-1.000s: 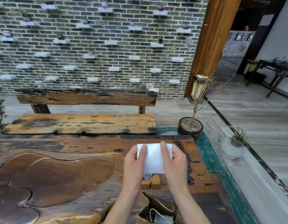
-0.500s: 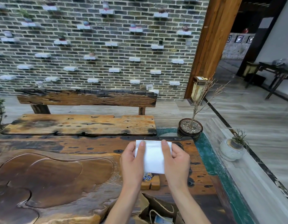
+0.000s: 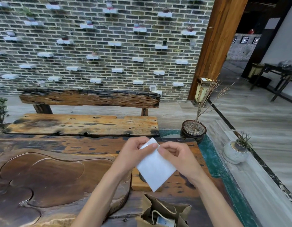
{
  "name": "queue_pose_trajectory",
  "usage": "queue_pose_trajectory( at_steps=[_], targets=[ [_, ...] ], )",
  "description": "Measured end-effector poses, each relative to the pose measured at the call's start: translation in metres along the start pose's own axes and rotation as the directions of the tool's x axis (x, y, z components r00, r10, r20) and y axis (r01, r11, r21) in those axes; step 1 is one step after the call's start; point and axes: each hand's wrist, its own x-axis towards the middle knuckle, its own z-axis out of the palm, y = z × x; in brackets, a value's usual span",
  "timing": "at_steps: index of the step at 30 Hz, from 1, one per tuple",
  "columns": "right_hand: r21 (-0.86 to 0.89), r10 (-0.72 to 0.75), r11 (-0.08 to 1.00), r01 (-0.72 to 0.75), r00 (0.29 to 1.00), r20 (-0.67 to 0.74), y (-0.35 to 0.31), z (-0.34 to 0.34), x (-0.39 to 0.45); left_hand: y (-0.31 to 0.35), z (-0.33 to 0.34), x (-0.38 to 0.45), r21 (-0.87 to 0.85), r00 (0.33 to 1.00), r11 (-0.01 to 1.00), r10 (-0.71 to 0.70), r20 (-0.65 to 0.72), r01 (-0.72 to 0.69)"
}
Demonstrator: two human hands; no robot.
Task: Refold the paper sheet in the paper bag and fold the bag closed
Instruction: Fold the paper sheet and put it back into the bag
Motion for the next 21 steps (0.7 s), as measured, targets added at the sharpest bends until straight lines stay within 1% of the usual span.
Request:
queue_pose_trajectory(
  at_steps=[2,5,7,9,12,14,16,21],
  targets=[
    [-0.026,-0.018,0.999,0.018,1.000,-0.015,0.000,0.002,0.000,0.006,-0.003,0.002,0.012,1.000,1.000,0.007,0.005,-0.007],
    [0.049,-0.018,0.999,0.024,0.992,-0.125,-0.001,0.007,-0.001,0.003,-0.005,0.007,-0.048,0.996,0.999,0.016,-0.084,-0.020],
    [0.106,-0.013,0.994,0.038,0.975,-0.223,-0.001,0.010,-0.003,-0.003,-0.002,0.006,-0.154,0.988,0.988,0.003,-0.153,-0.027],
    [0.148,-0.003,0.988,0.050,0.953,-0.302,-0.001,0.016,-0.006,-0.009,0.004,0.003,-0.258,0.985,0.966,-0.017,-0.173,-0.028],
    [0.162,0.003,0.985,0.059,0.934,-0.357,0.002,0.026,-0.009,-0.016,0.015,-0.003,-0.424,0.969,0.904,-0.063,-0.240,-0.047],
    [0.167,0.014,0.984,0.054,0.924,-0.383,0.005,0.031,-0.011,-0.018,0.020,-0.005,-0.493,0.948,0.867,-0.090,-0.304,-0.075],
    [0.185,0.028,0.982,0.050,0.919,-0.394,0.006,0.034,-0.012,-0.017,0.025,-0.007,-0.494,0.936,0.864,-0.090,-0.339,-0.096],
    [0.249,0.047,0.968,0.041,0.939,-0.340,-0.001,0.037,-0.011,-0.016,0.035,-0.009,-0.399,0.916,0.909,-0.055,-0.396,-0.118]
  ],
)
